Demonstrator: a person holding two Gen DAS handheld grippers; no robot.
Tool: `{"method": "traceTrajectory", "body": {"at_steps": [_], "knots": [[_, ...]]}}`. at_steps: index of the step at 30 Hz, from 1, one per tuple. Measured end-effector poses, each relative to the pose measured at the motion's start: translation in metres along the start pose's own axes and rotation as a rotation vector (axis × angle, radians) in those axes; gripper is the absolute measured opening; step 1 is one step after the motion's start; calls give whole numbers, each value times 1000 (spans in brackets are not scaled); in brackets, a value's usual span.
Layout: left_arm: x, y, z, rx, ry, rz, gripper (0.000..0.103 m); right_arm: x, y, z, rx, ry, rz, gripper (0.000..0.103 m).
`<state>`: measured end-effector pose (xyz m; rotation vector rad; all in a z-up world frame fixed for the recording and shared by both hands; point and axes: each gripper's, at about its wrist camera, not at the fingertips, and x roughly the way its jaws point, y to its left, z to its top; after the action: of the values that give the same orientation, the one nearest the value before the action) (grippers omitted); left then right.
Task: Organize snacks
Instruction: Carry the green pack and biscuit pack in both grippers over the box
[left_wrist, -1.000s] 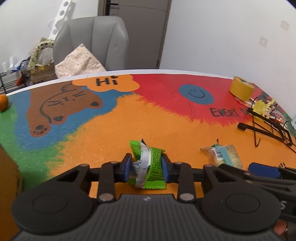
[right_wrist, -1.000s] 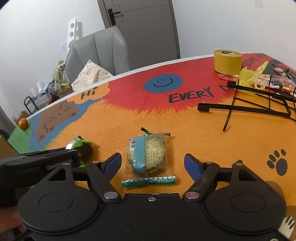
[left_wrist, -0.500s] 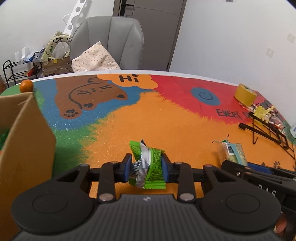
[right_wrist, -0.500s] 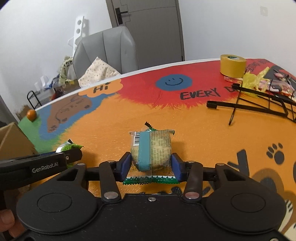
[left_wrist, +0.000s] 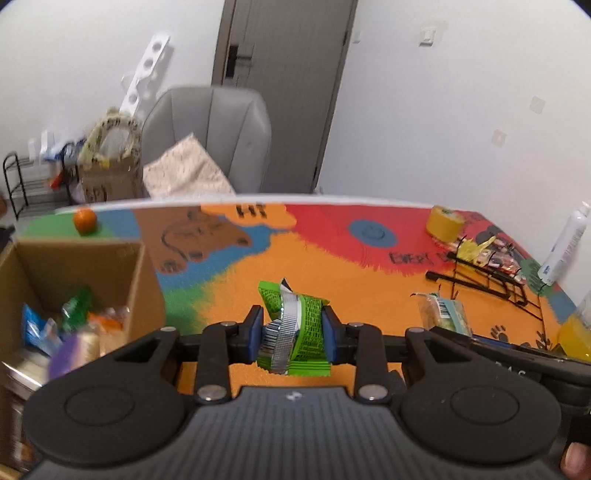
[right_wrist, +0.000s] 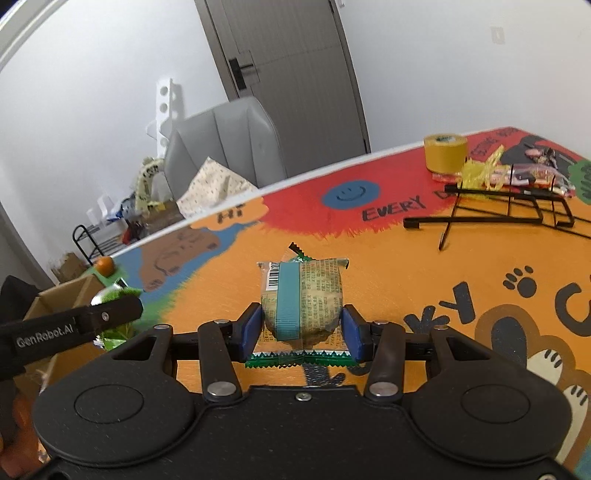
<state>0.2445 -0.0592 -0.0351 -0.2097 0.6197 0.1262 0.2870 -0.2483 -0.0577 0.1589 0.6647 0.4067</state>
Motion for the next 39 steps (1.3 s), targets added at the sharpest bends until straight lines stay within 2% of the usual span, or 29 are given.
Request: {"method": "traceTrajectory", "body": {"at_steps": [9,21,35,39], "knots": [[-40,12,9,7,-39,-45,32,-29,12,4,-3,-56,43,45],[-71,48,20,31,-16,-66,32,-40,34,8,-36,-59,129,45],[-104,115,13,8,4,32,32,-37,65,4,-82,-39,233,45],[-106,135,10,-30,12,60,32,-34,75,3,-92,-31,253,45]]}}
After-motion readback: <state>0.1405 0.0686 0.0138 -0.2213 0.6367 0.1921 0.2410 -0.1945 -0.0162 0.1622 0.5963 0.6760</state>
